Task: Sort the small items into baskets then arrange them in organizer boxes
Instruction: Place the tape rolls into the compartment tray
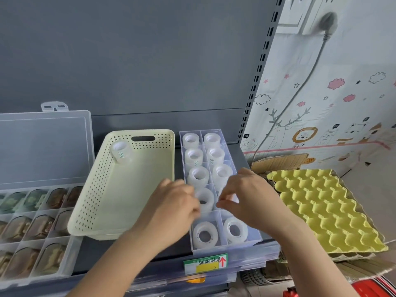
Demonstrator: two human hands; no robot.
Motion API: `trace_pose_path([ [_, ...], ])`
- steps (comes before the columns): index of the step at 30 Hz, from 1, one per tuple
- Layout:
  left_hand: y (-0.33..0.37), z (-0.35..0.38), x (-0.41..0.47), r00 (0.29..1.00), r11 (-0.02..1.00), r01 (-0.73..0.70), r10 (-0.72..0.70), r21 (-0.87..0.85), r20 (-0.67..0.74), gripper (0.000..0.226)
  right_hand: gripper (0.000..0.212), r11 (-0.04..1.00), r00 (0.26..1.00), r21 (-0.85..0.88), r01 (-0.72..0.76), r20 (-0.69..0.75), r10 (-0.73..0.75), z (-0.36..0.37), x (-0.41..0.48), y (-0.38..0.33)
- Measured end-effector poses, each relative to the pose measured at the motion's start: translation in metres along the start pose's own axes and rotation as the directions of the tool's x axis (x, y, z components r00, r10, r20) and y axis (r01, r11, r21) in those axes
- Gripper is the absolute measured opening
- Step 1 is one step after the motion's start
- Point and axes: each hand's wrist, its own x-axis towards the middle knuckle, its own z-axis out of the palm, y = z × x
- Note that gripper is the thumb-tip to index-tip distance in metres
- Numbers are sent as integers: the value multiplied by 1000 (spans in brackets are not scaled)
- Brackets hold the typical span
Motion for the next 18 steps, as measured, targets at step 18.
trace_pose_path([
  [18, -169, -3, 38, 772, 752, 627, -635, 203, -30, 7, 26, 947, 958, -161, 278, 119, -261, 63, 178, -87],
])
